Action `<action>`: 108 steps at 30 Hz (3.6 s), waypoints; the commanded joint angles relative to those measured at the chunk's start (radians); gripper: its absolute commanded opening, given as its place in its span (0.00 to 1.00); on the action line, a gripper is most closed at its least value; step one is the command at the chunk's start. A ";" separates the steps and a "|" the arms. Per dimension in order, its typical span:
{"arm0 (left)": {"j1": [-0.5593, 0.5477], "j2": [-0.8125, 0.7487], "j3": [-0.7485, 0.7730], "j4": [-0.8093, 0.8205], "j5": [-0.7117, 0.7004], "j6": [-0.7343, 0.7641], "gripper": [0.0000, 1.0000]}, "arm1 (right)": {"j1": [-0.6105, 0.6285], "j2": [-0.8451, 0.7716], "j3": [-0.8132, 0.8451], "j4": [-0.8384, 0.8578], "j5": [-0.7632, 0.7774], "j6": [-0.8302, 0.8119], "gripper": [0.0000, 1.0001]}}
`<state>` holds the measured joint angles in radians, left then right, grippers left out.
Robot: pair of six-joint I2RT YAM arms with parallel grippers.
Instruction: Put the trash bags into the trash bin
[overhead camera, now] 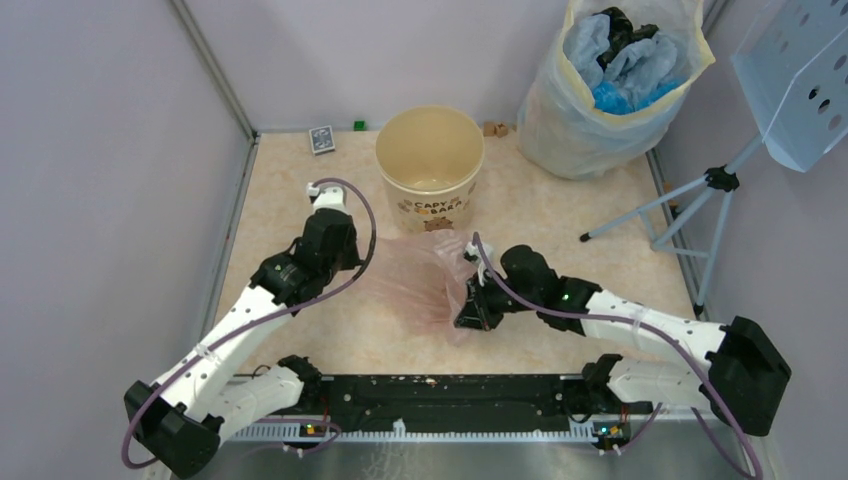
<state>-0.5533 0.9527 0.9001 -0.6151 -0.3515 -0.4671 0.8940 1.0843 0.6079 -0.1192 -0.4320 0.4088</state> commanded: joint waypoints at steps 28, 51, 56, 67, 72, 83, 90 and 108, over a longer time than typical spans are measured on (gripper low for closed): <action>0.024 -0.340 -0.292 0.525 0.616 0.171 0.00 | -0.275 0.135 0.245 -0.010 -0.224 0.225 0.00; -0.330 0.271 -0.450 1.193 0.477 0.448 0.00 | -0.300 0.123 0.326 -0.221 -0.306 0.089 0.00; -0.330 0.456 -0.386 1.130 0.424 0.393 0.00 | -0.300 0.128 0.342 -0.276 -0.304 0.046 0.00; -0.335 0.559 -0.372 1.017 0.365 0.365 0.00 | -0.311 0.092 0.568 -0.548 -0.189 -0.087 0.00; -0.367 0.553 -0.420 1.023 0.277 0.373 0.00 | -0.318 0.095 0.695 -0.652 -0.116 -0.129 0.00; -0.392 0.691 -0.204 0.667 0.194 0.296 0.00 | -0.319 0.135 0.895 -0.826 -0.194 -0.219 0.00; -0.386 0.828 0.017 0.326 0.170 0.191 0.00 | -0.320 0.107 0.999 -0.901 -0.144 -0.269 0.00; -0.375 0.595 0.104 0.234 0.306 0.156 0.05 | -0.319 0.025 0.887 -0.838 0.045 -0.203 0.00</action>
<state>-0.9302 1.6981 1.0035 -0.3603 -0.0738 -0.3168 0.5838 1.1198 1.5833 -1.0107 -0.5091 0.1841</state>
